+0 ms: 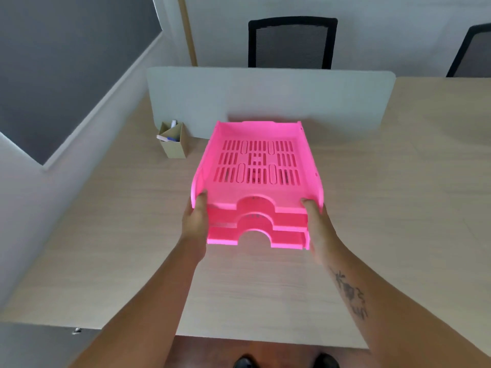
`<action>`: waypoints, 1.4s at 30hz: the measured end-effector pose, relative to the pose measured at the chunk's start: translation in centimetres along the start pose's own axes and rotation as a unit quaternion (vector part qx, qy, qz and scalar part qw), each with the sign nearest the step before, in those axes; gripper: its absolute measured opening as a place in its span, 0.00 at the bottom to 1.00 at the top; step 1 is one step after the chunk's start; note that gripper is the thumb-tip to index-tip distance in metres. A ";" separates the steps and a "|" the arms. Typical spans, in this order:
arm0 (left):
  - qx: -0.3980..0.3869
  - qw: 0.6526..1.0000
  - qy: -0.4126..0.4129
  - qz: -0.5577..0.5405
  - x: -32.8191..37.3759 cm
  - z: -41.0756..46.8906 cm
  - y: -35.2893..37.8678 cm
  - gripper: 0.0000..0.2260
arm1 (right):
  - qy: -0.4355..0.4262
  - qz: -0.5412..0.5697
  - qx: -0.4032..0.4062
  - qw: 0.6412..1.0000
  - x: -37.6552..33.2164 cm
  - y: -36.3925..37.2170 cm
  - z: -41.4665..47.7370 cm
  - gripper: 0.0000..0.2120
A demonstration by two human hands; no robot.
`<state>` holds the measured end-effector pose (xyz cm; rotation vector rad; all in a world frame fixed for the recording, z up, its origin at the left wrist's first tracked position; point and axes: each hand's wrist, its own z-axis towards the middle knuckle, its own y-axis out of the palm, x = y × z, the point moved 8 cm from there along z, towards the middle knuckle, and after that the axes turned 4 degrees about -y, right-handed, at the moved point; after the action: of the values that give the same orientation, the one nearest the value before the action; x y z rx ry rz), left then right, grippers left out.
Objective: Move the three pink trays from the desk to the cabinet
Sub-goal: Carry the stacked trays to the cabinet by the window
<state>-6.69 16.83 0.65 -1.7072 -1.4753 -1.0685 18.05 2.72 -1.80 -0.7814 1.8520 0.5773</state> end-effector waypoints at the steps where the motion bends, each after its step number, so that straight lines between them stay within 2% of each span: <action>1: 0.008 1.000 0.006 -0.004 1.0 -0.3 0.0 0.21 | -0.008 0.002 -0.002 1.000 -1.3 0.2 0.0 0.29; 4: 0.030 0.999 0.028 -0.008 3.2 -1.7 -0.3 0.23 | -0.020 0.006 -0.028 0.999 -4.1 0.7 -0.5 0.28; 8: 0.086 0.994 0.057 -0.039 5.9 -5.0 -1.8 0.29 | -0.044 0.024 -0.096 0.994 -7.3 2.5 -1.7 0.20; 10: 0.119 0.987 0.086 -0.061 7.5 -7.3 -3.0 0.25 | -0.069 0.028 -0.148 0.986 -9.4 4.1 -2.6 0.18; 13: 0.187 0.967 0.141 -0.100 9.5 -11.9 -5.9 0.17 | -0.090 0.028 -0.232 0.968 -12.2 7.2 -5.0 0.19; 19: 0.335 0.910 0.187 -0.155 9.6 -25.5 -14.3 0.19 | -0.111 0.038 -0.391 0.913 -14.8 15.8 -13.7 0.21; 23: 0.438 0.854 0.219 -0.177 6.7 -37.0 -20.6 0.17 | -0.100 0.024 -0.498 0.861 -13.0 21.3 -23.4 0.23; 29: 0.585 0.753 0.226 -0.200 -2.3 -55.1 -27.9 0.21 | -0.061 0.014 -0.658 0.750 -6.6 25.7 -41.7 0.20; 33: 0.631 0.696 0.245 -0.240 -9.2 -65.8 -30.4 0.18 | -0.054 0.004 -0.739 0.672 -1.7 25.7 -53.8 0.17; 39: 0.687 0.645 0.236 -0.236 -18.1 -79.0 -34.1 0.21 | -0.033 -0.018 -0.813 0.581 6.1 24.5 -68.8 0.16; 40: 0.698 0.637 0.229 -0.232 -19.3 -80.8 -34.8 0.21 | -0.024 -0.029 -0.818 0.574 7.4 24.3 -71.0 0.19; 42: 0.711 0.628 0.219 -0.226 -21.7 -83.8 -36.7 0.20 | -0.014 -0.059 -0.820 0.569 10.5 24.2 -74.5 0.31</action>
<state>-58.07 -59.70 19.20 0.0753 -1.6052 -0.1564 -48.54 -34.99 18.04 -1.9447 0.6545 2.2573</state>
